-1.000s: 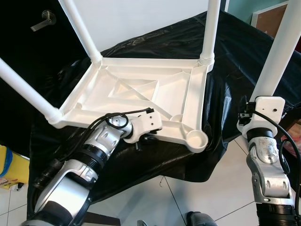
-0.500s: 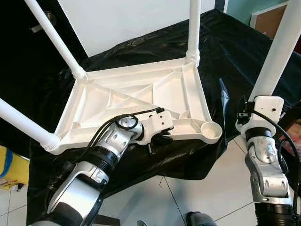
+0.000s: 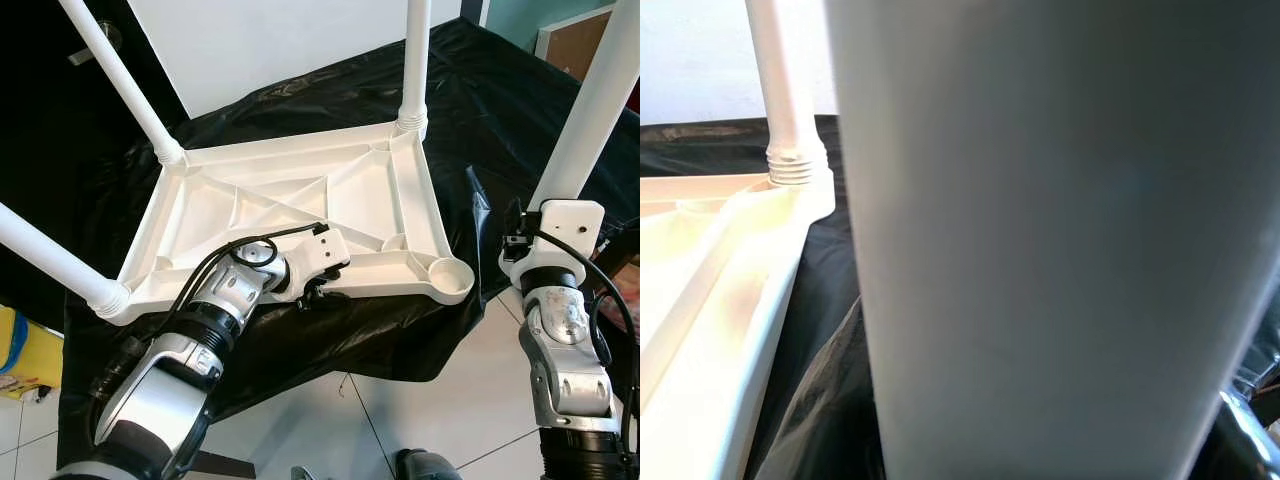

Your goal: Building children table

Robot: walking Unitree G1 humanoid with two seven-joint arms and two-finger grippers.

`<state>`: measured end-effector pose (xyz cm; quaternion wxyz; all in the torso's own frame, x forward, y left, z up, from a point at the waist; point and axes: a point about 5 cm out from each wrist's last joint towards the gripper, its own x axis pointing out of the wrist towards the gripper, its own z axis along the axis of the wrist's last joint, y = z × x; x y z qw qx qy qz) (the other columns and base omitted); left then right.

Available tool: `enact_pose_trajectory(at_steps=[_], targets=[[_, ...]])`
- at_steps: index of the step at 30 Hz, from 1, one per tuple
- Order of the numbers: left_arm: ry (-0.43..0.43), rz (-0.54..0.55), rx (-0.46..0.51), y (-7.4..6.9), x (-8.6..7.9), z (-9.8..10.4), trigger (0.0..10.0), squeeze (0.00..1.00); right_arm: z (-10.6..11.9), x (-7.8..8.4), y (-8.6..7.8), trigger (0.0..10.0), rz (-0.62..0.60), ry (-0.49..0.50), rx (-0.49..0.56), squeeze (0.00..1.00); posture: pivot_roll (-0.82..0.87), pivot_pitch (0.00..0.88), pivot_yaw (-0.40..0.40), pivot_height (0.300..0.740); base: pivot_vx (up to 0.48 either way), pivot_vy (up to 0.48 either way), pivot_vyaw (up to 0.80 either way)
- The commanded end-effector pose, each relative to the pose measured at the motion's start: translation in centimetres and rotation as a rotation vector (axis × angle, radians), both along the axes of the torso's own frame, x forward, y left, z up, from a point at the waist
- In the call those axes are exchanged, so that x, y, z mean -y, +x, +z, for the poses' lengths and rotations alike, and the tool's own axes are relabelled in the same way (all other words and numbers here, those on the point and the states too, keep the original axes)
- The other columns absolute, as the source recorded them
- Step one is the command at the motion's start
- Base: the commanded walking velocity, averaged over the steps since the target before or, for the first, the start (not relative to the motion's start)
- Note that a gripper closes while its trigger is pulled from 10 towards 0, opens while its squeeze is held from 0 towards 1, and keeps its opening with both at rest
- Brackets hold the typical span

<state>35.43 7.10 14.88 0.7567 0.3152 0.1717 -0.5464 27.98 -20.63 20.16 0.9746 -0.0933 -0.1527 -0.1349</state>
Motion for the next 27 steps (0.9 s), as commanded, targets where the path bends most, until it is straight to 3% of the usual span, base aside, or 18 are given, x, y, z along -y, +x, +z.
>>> enact_pose_trajectory(at_steps=[1, 13, 21, 24, 27], targets=[[-0.018, 0.269, 0.226, 2.1, -1.8, 1.5, 10.0, 0.00, 0.4, -0.3, -0.1, 10.0, 0.010, 0.008, 0.022, 0.00, -0.27, 0.120, 0.154, 0.740, 0.000, 0.000, 0.00], [0.030, 0.376, 0.351, 3.8, -2.8, 2.6, 10.0, 0.00, 0.8, -0.3, 0.2, 10.0, 0.010, 0.013, 0.032, 0.00, -0.28, 0.120, 0.151, 0.740, 0.000, 0.000, 0.00], [0.123, 0.397, 0.425, 4.4, -4.2, 2.7, 10.0, 0.00, 1.0, -1.1, 0.1, 10.0, 0.043, 0.053, 0.052, 0.00, -0.28, 0.124, 0.151, 0.740, 0.000, 0.000, 0.00], [0.108, 0.398, 0.427, 4.4, -4.3, 2.8, 10.0, 0.00, 1.1, -1.5, 0.1, 10.0, 0.063, 0.060, 0.057, 0.00, -0.28, 0.123, 0.152, 0.740, 0.000, 0.000, 0.00], [-0.024, 0.365, 0.364, 3.9, -3.2, 3.2, 10.0, 0.00, 1.2, -2.3, 0.1, 10.0, 0.098, 0.047, 0.066, 0.00, -0.29, 0.125, 0.154, 0.740, 0.000, 0.000, 0.00]])
